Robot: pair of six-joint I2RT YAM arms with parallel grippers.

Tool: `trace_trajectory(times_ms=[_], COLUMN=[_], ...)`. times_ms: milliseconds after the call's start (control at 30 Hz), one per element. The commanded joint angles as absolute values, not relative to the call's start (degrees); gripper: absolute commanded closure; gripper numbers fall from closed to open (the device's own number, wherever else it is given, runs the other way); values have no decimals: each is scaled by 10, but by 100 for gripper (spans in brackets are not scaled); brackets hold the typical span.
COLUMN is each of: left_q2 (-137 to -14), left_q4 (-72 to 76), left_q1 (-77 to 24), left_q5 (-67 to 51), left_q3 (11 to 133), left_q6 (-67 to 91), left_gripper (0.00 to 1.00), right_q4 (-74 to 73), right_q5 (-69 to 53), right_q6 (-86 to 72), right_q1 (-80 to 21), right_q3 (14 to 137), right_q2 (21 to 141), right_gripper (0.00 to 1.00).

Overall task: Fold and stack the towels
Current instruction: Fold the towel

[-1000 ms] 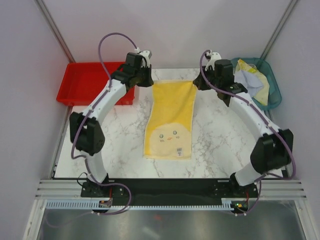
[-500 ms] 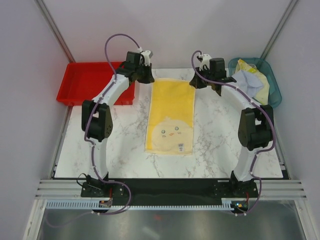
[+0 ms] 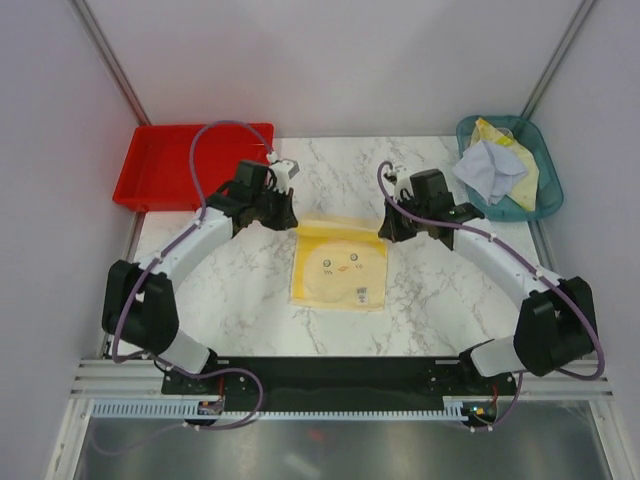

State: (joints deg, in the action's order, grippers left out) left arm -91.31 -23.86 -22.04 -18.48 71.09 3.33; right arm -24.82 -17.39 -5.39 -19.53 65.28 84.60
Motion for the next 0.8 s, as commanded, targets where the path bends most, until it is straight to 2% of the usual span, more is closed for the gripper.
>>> trace_trajectory(times_ms=[0,167,300,767], left_q2=[-845,-792,-791,-773], left_q4=[-222,-234,-272,-292], left_q1=[-229,-272,-331,-379], left_q5=[-148,-107,-55,37], left_q3=[635,558,541,475], left_q6=[49,93,126,226], left_gripper=[98,98,98,98], right_q4=[-276,-273,-262,-205], right_q5=[-140,-136,-148,-120], right_q6=[-107,-138,-164,-268], right_q1=[-225,-253,-274,-317], right_q3=[574,469,437,352], right_q2=[780,710,686,669], right_gripper=[100,100,100,100])
